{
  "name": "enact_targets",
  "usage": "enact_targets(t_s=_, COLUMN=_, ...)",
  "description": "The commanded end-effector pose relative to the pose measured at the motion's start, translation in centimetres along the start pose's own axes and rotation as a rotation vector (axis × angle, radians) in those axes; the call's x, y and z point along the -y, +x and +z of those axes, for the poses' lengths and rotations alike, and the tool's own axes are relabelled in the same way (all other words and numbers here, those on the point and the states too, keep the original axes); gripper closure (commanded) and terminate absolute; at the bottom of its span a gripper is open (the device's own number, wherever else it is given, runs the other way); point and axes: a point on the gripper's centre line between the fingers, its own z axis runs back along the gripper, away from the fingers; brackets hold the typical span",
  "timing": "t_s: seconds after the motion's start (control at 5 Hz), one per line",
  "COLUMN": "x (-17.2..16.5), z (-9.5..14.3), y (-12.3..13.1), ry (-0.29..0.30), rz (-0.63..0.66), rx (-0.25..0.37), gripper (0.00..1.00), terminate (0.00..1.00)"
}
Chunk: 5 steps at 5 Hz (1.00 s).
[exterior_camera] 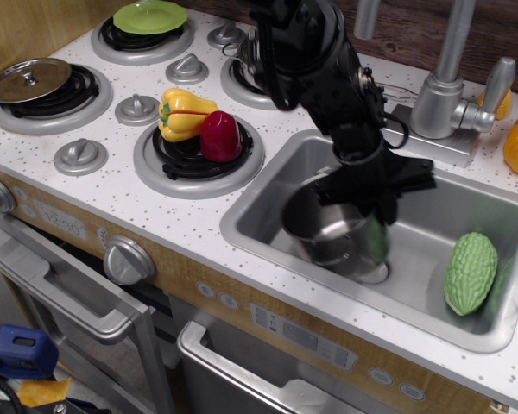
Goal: Flip pot upright in sink
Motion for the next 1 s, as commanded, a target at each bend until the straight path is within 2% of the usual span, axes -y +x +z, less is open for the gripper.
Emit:
enact_targets(t_s=0.0, x=0.78, z=1.14, y=1.58, ry=0.102, rz=-0.126, rx=0.062, gripper=0.00, terminate=0.00)
enact_targets(t_s=0.6, x=0.78, z=1.14, y=1.58, ry=0.102, rz=-0.126, rx=0.062, gripper=0.00, terminate=0.00)
enact_targets(t_s=0.8, x=0.78, z=1.14, y=1.58, ry=0.102, rz=-0.126, rx=0.062, gripper=0.00, terminate=1.00)
